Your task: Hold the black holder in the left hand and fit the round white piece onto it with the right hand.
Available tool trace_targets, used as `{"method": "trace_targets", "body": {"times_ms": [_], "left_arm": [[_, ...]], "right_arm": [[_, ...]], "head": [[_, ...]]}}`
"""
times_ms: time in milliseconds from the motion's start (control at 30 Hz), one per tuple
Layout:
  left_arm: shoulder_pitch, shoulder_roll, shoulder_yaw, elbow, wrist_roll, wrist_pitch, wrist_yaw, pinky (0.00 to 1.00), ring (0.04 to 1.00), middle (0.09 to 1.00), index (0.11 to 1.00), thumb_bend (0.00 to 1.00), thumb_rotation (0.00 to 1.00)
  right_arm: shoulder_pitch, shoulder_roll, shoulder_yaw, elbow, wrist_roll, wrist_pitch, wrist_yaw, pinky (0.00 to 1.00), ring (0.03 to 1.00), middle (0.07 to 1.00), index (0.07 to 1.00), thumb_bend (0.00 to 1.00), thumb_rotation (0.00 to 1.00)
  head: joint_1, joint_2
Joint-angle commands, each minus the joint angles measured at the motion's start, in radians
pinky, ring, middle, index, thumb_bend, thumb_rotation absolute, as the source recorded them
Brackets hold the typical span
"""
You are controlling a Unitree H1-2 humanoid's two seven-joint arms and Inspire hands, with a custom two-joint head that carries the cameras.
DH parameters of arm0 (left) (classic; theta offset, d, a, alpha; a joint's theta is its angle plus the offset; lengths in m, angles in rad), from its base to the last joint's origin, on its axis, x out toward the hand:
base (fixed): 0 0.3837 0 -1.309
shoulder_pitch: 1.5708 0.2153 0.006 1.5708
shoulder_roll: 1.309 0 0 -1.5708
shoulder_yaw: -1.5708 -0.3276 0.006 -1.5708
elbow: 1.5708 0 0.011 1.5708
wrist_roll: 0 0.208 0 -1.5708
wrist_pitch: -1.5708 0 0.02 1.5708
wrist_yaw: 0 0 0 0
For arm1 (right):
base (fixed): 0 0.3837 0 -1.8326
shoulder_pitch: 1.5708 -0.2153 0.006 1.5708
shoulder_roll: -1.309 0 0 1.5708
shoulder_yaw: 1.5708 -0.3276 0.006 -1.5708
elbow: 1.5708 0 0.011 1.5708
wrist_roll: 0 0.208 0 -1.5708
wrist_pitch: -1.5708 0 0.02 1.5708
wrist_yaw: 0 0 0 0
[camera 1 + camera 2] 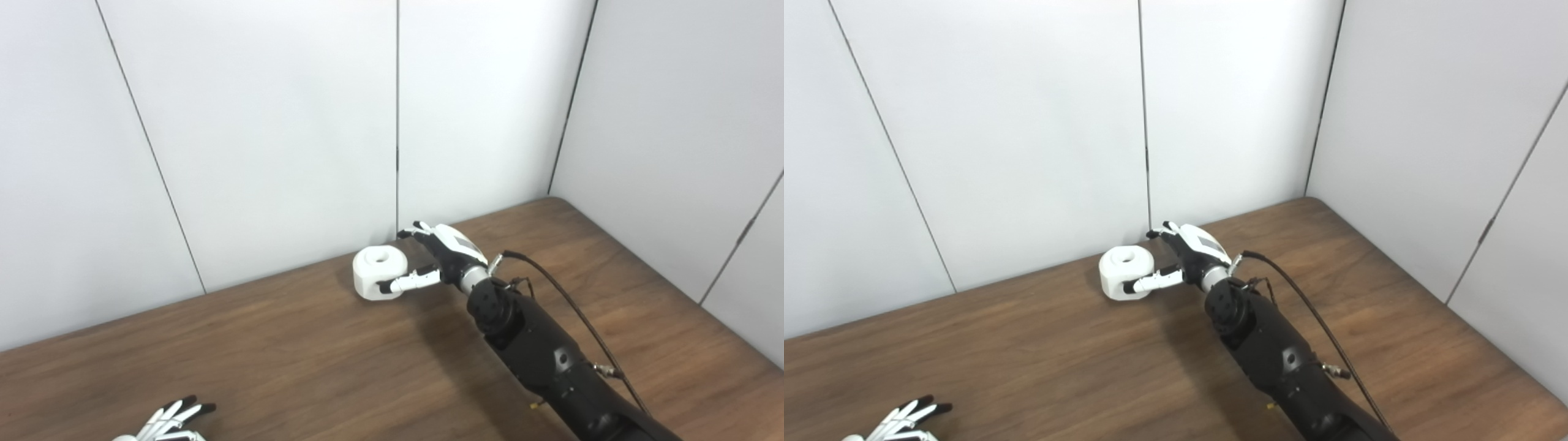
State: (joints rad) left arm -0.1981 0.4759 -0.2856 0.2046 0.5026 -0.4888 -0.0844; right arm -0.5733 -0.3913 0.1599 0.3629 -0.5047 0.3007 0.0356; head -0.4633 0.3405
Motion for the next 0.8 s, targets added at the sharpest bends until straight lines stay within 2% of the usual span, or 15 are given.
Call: {"method": "trace_targets", "body": {"times_ms": [0,367,767], "left_arm": [[0.008,0.017,-0.001,0.012,0.039,0.027,-0.013,1.00,0.972,0.895,0.479,0.52,0.05],[0.005,0.015,-0.003,0.016,0.041,0.029,-0.016,1.00,0.972,0.896,0.479,0.52,0.05],[0.013,0.012,-0.001,-0.001,0.044,0.038,-0.018,1.00,0.968,0.892,0.479,0.52,0.05]], "right_arm": [[-0.050,-0.012,-0.006,-0.025,-0.004,-0.025,-0.017,0.97,1.000,1.000,0.873,1.00,0.52],[-0.051,-0.013,-0.006,-0.018,-0.001,-0.034,-0.018,0.97,1.000,1.000,0.872,1.00,0.52],[-0.109,-0.069,0.029,0.034,-0.007,-0.077,0.057,0.99,1.000,1.000,0.866,1.00,0.50]], "head": [[0.000,0.000],[0.012,-0.006],[0.035,-0.008]]}}
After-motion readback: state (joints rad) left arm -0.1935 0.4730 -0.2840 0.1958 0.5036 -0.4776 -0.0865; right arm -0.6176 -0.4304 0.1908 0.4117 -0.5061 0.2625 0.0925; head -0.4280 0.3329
